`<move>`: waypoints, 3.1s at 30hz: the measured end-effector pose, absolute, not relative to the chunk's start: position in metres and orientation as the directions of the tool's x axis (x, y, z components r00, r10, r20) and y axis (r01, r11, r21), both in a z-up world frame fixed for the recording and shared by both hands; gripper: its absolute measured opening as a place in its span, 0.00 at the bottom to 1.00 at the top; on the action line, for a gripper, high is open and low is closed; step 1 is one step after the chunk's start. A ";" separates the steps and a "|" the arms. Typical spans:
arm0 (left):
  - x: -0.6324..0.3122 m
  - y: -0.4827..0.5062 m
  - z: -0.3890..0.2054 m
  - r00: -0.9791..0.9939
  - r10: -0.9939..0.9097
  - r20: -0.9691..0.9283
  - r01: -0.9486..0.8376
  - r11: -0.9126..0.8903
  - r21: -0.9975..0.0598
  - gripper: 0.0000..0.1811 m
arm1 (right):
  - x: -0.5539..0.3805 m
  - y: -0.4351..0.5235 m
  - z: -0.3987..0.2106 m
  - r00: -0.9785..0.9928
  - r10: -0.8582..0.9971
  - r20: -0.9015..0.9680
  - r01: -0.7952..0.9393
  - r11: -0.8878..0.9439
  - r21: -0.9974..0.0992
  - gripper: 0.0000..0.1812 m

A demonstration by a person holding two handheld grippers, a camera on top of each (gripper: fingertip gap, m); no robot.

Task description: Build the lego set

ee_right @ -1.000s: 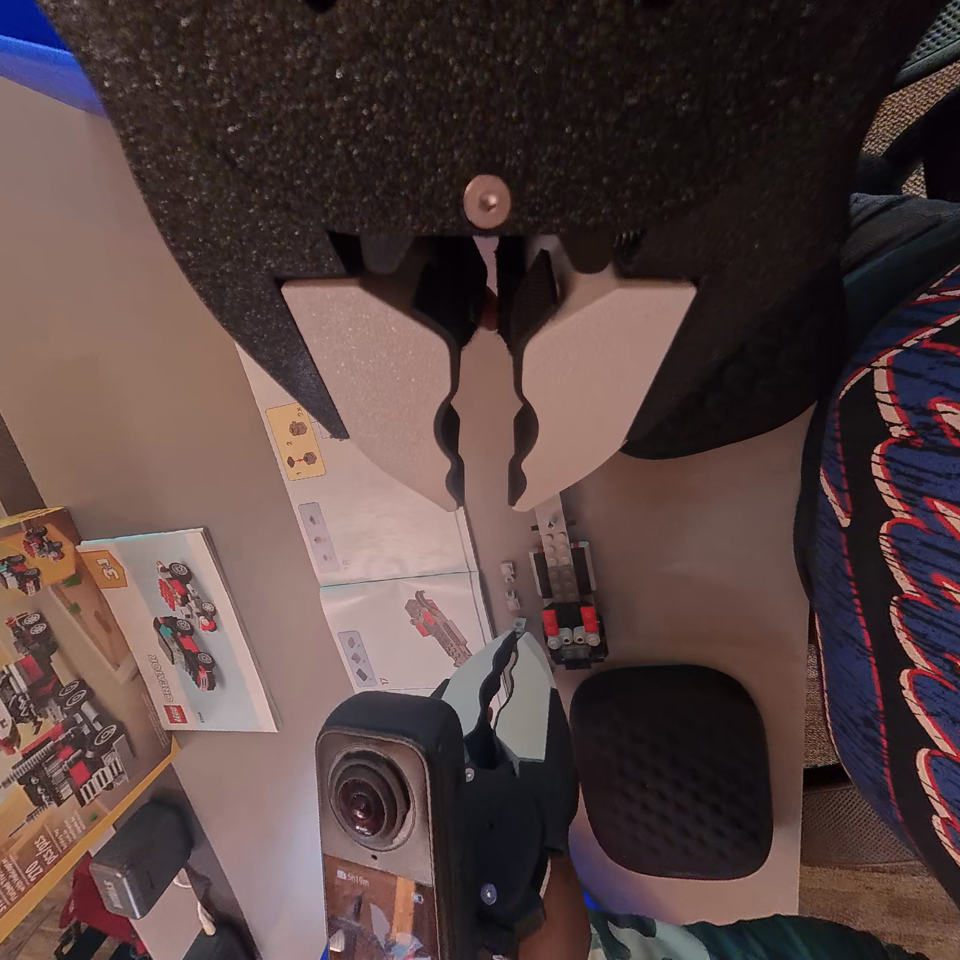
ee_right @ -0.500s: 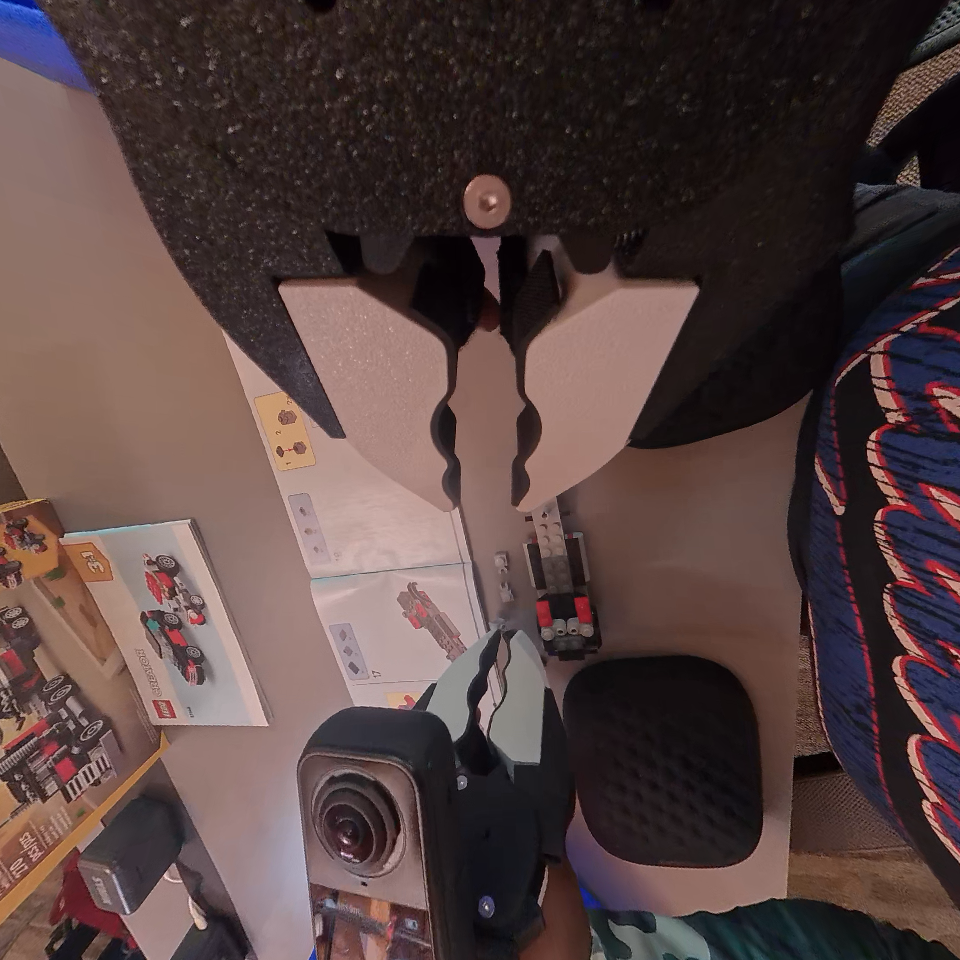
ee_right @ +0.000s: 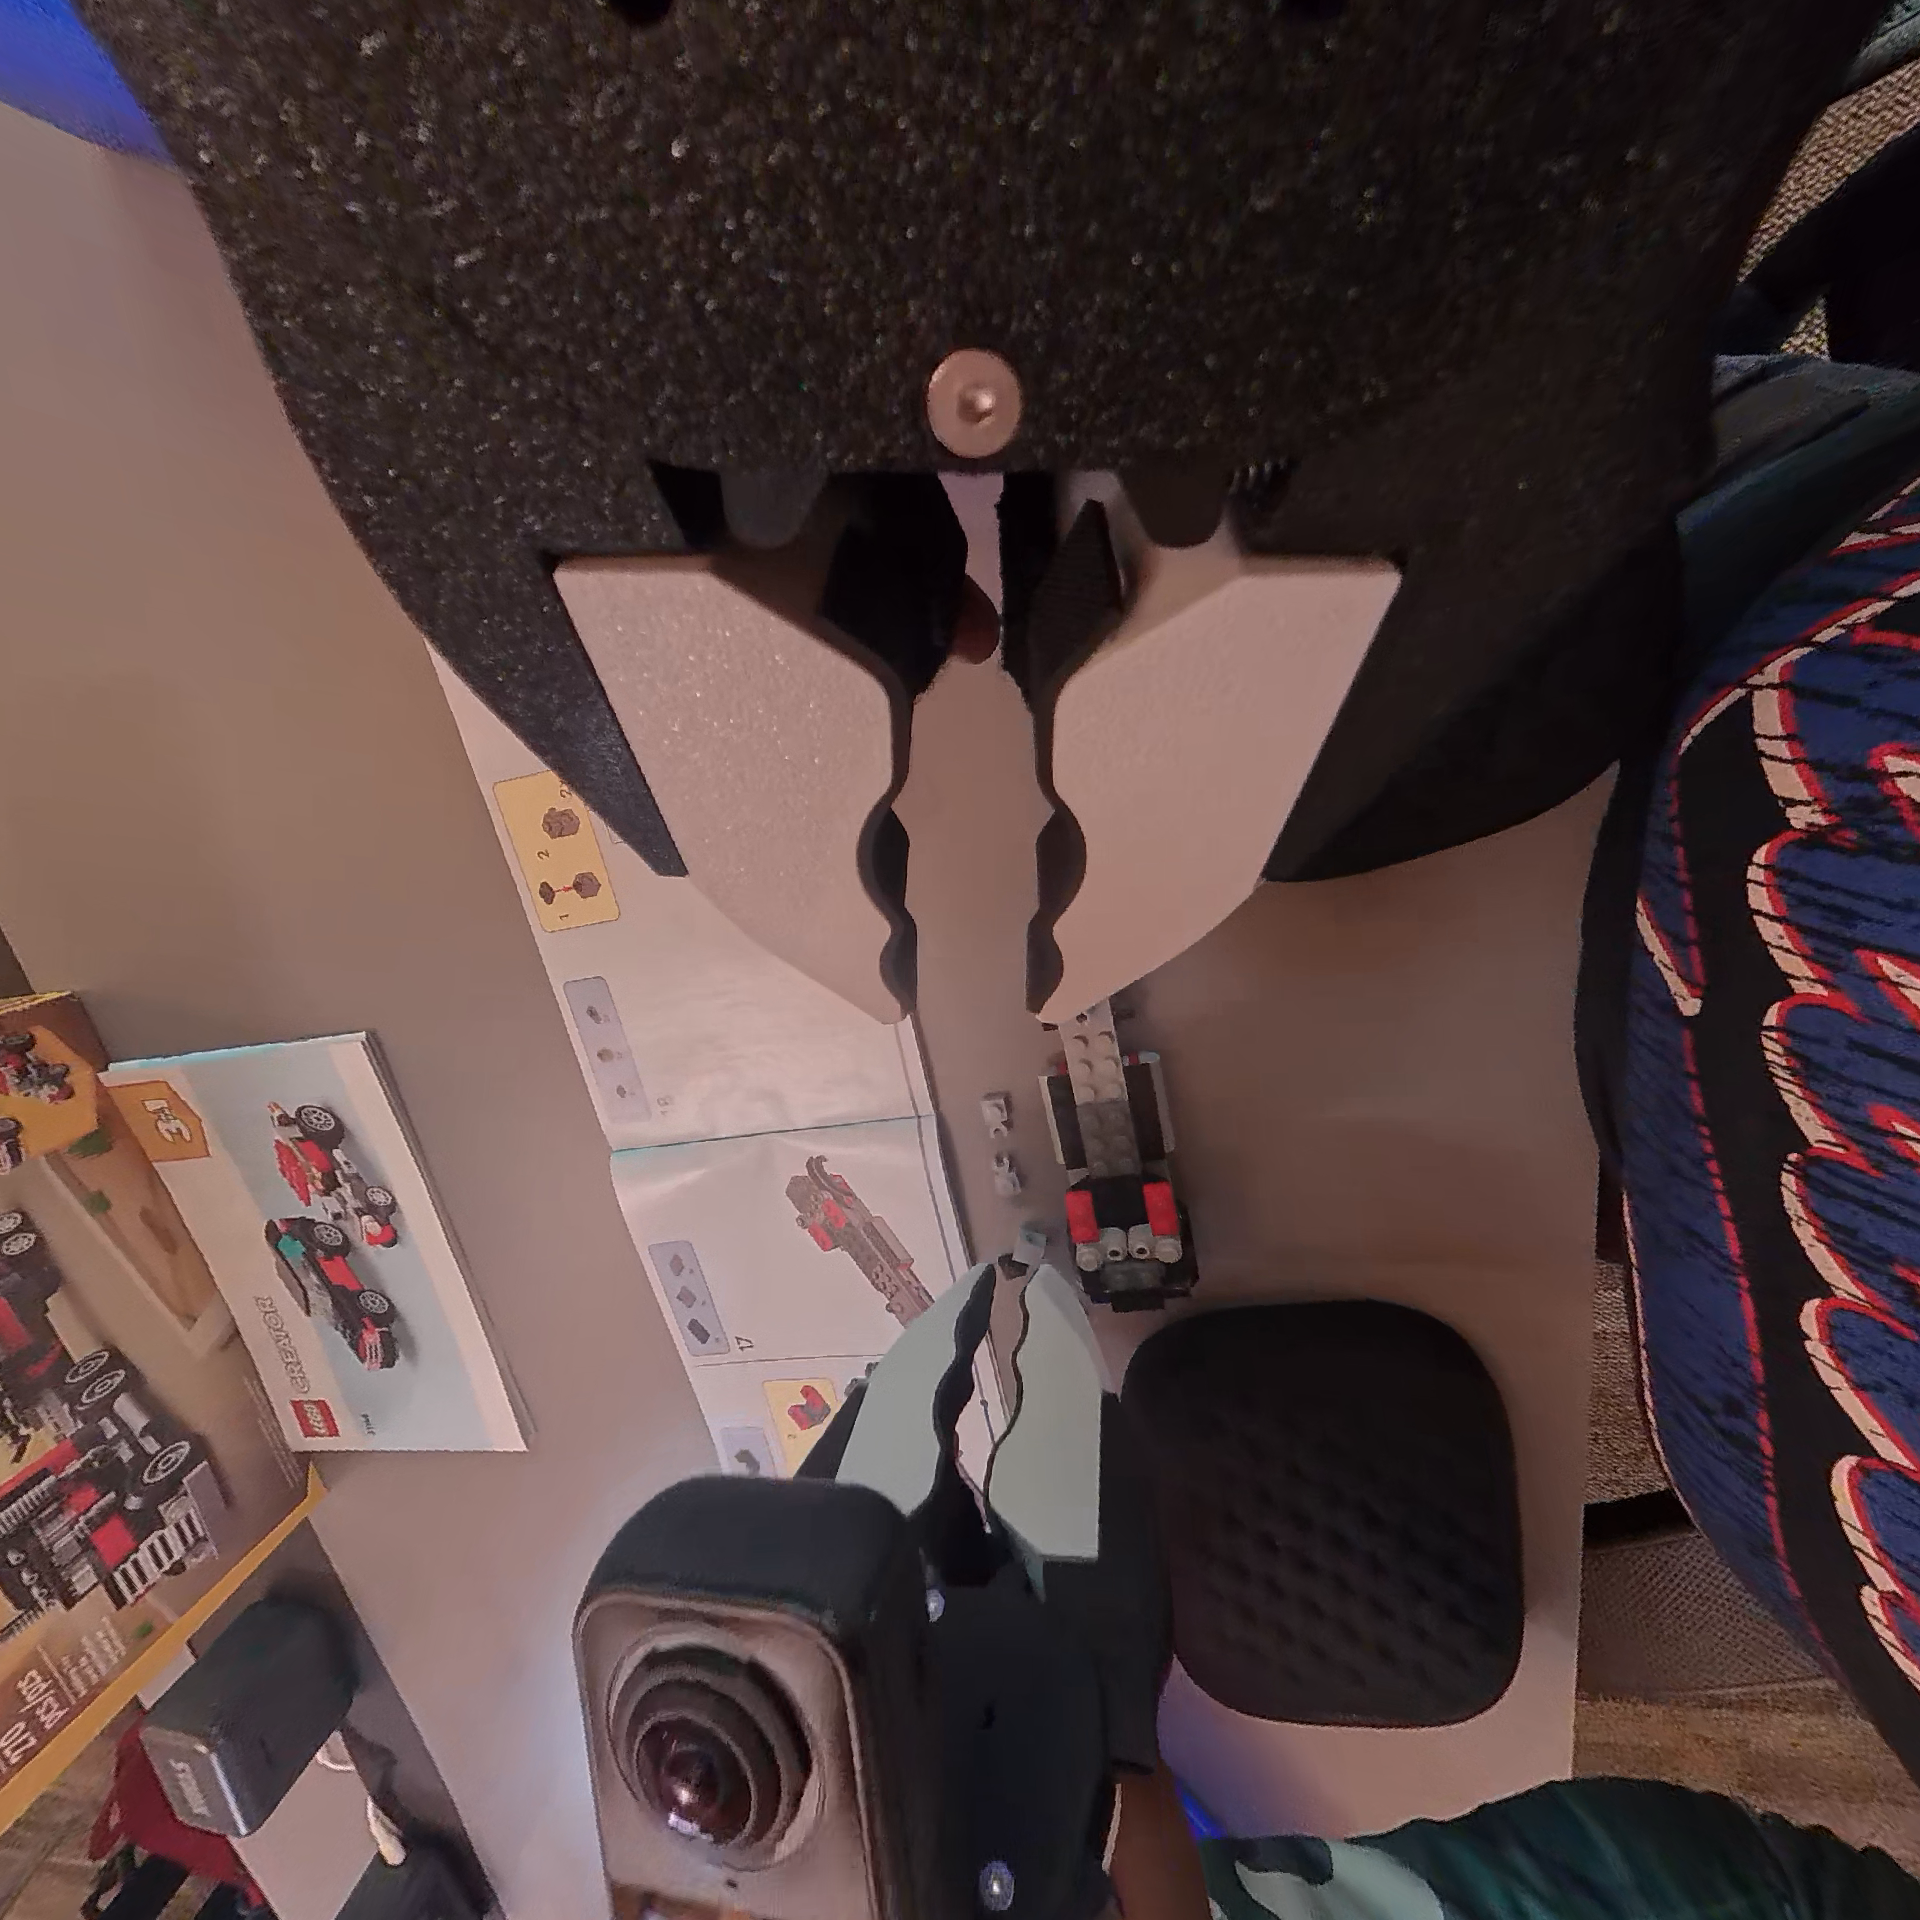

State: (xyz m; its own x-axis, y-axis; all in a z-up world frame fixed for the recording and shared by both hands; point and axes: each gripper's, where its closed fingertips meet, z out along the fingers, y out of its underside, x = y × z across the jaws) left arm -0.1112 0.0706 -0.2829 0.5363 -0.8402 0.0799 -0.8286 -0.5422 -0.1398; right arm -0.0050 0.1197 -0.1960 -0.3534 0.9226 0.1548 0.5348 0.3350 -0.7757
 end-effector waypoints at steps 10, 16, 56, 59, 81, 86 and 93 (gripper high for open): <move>-0.123 0.065 -0.273 0.591 -0.803 0.077 -0.774 -0.591 -0.229 0.08 | -0.012 0.112 -0.197 -0.365 0.920 0.143 0.520 0.329 -0.789 0.11; -0.114 0.082 -0.268 0.630 -0.776 0.032 -0.711 -0.593 -0.379 0.08 | -0.026 0.105 -0.191 -0.351 0.927 0.129 0.461 0.291 -0.838 0.12; -0.065 0.116 -0.114 0.493 -0.742 0.454 0.496 -0.189 -0.847 0.00 | -0.061 0.117 -0.140 -0.151 0.988 -0.032 0.232 0.004 -0.973 0.01; -0.064 0.117 -0.115 0.464 -0.738 0.490 0.508 -0.231 -0.830 0.00 | -0.060 0.125 -0.155 -0.107 0.992 -0.067 0.351 -0.025 -0.936 0.00; -0.050 0.139 -0.096 0.525 -0.783 0.333 0.340 -0.166 -0.926 0.00 | -0.087 0.145 -0.185 0.050 0.989 0.141 0.595 0.084 -0.799 0.01; -0.052 0.149 -0.091 0.635 -0.709 0.307 0.328 -0.112 -0.938 0.00 | -0.097 0.157 -0.170 0.151 0.977 0.150 0.523 0.050 -0.851 0.01; -0.053 0.159 -0.080 0.712 -0.637 0.294 0.312 -0.088 -0.946 0.00 | -0.097 0.174 -0.153 0.244 0.960 0.139 0.457 0.013 -0.889 0.01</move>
State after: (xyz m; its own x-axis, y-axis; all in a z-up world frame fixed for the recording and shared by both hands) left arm -0.0525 0.1589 -0.0798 0.7121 -0.6374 0.2943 0.3125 -0.0877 -0.9459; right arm -0.0969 0.1738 -0.1533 0.2436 0.9598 0.1393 0.4571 0.0131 -0.8893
